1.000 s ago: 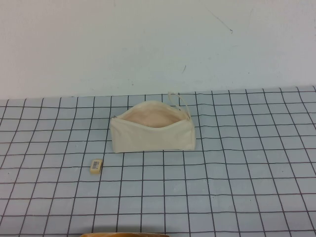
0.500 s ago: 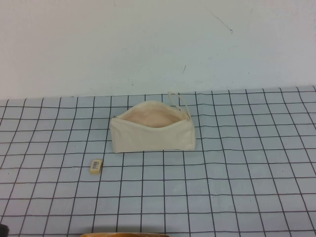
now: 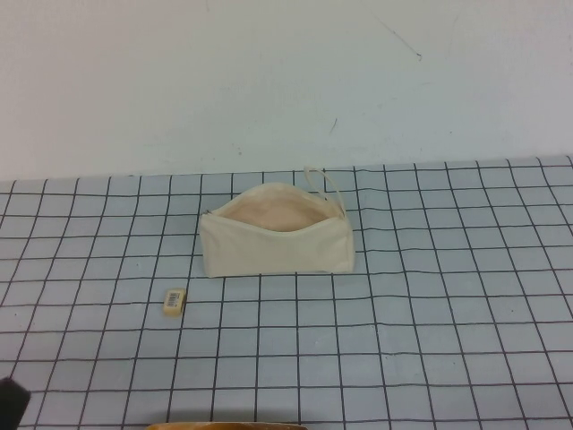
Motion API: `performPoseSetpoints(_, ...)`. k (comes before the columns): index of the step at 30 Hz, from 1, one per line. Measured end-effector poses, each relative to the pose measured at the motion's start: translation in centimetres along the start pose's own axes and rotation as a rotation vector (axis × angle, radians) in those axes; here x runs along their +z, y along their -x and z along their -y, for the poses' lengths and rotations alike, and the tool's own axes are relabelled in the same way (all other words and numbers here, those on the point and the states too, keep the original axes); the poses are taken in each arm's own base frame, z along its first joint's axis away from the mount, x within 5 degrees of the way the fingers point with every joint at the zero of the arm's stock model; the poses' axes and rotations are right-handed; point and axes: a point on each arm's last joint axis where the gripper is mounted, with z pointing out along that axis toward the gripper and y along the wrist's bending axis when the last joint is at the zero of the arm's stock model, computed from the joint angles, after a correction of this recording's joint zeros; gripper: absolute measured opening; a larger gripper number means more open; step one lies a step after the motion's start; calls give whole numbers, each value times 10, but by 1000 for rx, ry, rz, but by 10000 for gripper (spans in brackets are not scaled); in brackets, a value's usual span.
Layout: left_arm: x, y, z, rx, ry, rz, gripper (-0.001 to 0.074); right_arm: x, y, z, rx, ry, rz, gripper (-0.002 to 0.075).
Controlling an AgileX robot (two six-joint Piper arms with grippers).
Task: Put eraser into pencil case
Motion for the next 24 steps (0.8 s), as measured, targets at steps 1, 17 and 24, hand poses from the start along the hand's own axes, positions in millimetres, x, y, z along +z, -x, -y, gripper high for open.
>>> performPoseSetpoints(1,1,4,8,63,3,-44,-1,0,0,0,0,0,0,-3)
performPoseSetpoints(17,134,99,42,795,349,-773,-1,0,0,0,0,0,0,-3)
performPoseSetpoints(24,209,81,35,835,430,-971,-1,0,0,0,0,0,0,-3)
